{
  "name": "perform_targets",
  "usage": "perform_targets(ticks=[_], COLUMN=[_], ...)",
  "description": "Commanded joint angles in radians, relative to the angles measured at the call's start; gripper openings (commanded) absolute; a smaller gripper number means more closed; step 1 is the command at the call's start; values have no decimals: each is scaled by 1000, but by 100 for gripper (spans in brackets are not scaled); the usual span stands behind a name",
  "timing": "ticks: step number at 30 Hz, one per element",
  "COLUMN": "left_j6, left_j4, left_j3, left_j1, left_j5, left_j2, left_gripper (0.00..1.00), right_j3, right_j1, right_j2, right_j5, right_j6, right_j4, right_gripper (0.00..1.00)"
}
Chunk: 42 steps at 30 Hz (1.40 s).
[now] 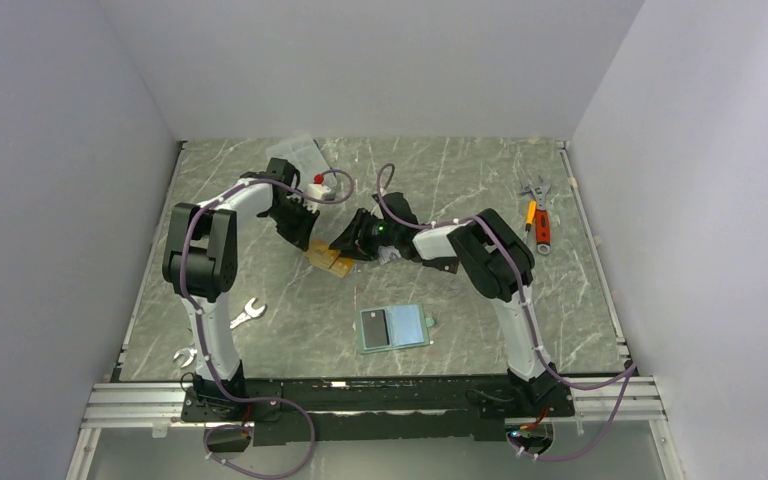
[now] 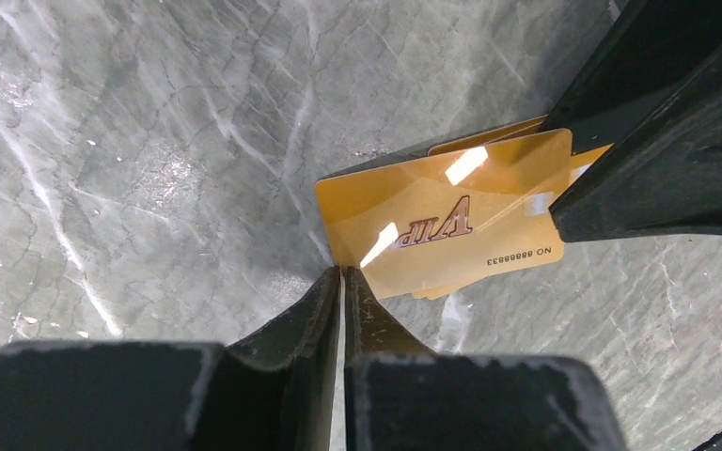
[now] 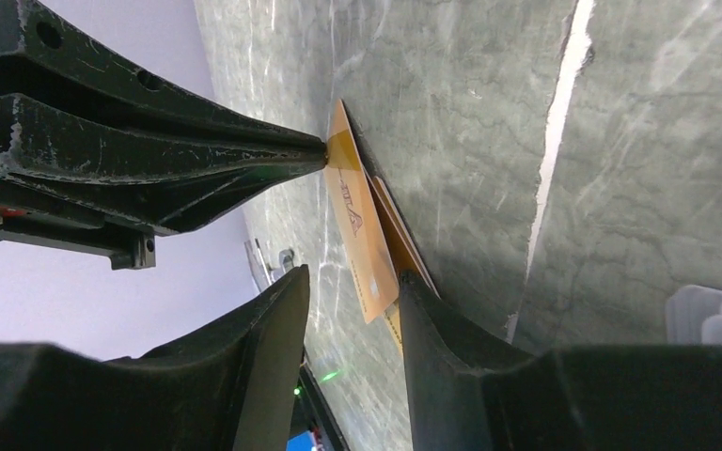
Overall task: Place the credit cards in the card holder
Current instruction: Pick up the credit card from the center of the board.
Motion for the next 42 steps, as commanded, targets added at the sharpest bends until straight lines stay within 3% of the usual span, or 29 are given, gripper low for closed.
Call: perform_targets(ticks=[1,9,18,19,24,25,26,27,28,42], left_j6=[10,1,-11,-15,-41,-48,-57,-65,-80,-315], left_j4=[-26,-19,-14,-18,-56,-65,-74,-83,-90,70], left_j3=[-24,-46,-67,-64,-23,-8,3,13,21,-68], left_j1=[-18,-21,-20,-18,12,20,30,41,49,128], left_j5=[33,48,87,98,148,159,170,187,201,461], left_j2=[0,-9,-35,-42,-123,-146,-170,-194,-219,-578], left_gripper=[11,10,9,11,35,44,58,91,98,100], right_j3=[12,14,55,55,51,47,44,38,32,-61], right_j1=[13,21,22,23,18,16,14,13,10,-31], right_j2=[25,48,72,72,37,26,15,5,-9,-342], right_j5=[-12,-11,-14,-18,-24,-23,-22,-23,-26,-32], right_j6=[40,79,90,92,66,57,49,43,34,-133], right_j4=[65,99,80,81,60,56,51,51,50,3], right_gripper=[43,37,1,0,0,0,0,0,0,0])
